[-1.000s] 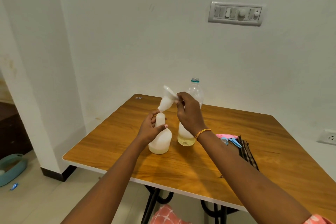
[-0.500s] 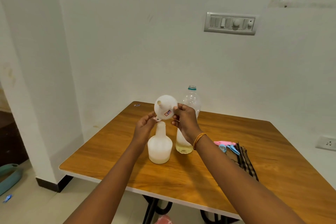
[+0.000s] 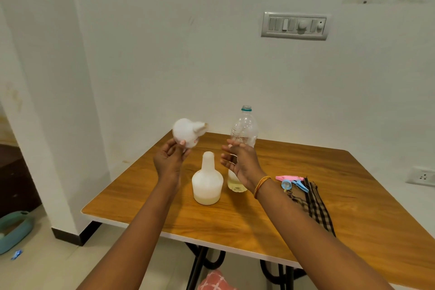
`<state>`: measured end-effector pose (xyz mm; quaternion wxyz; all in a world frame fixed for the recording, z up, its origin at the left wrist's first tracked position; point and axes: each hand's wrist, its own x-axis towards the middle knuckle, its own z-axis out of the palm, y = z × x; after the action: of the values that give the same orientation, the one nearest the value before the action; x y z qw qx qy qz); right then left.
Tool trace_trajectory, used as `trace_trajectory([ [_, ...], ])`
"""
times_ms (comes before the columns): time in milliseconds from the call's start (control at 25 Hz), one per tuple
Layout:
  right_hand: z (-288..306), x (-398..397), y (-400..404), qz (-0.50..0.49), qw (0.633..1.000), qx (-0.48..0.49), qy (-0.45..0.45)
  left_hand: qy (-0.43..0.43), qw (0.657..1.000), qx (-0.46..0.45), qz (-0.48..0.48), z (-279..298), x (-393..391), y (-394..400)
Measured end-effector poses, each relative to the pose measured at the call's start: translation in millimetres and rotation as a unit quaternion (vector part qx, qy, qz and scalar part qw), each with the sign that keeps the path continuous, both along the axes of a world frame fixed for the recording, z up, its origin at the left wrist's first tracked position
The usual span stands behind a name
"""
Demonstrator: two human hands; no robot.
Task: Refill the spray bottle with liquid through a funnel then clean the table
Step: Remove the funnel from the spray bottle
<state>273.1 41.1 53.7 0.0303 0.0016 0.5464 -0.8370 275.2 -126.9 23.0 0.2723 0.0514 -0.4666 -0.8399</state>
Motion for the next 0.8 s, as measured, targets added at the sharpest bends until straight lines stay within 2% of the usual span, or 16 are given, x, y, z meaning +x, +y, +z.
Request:
trace_trajectory([
  [80, -11.7, 1.0, 2.4, -0.017, 1.0, 0.011, -0.015, -0.055, 0.997, 0.001, 0.06, -17.0, -1.8, -9.7],
  [160, -23.1, 0.4, 4.0, -0.034, 0.999, 0.027, -0.025, -0.14, 0.985, -0.038, 0.095, -39.5, -3.0, -14.6],
  [240, -33.4, -0.6, 4.2, -0.051, 0.997, 0.052, -0.034, -0.23, 0.965, -0.059, 0.108, -59.3, -0.8, -13.5],
  [320, -44.1, -1.0, 3.0, -0.055, 0.994, 0.082, -0.045, -0.278, 0.953, -0.08, 0.09, -73.7, 0.6, -11.1],
  [440, -58.1, -1.1, 0.7, -0.052, 0.99, 0.121, -0.056, -0.281, 0.945, -0.154, 0.062, -85.8, -2.9, -10.7],
  [680, -74.1, 0.7, 3.8, -0.041, 0.983, 0.162, -0.073, -0.284, 0.911, -0.291, 0.068, -90.6, -3.3, -3.0],
  [800, -75.7, 3.8, 8.1, -0.036, 0.981, 0.176, -0.068, -0.264, 0.906, -0.329, 0.041, -90.6, 3.9, 1.2],
])
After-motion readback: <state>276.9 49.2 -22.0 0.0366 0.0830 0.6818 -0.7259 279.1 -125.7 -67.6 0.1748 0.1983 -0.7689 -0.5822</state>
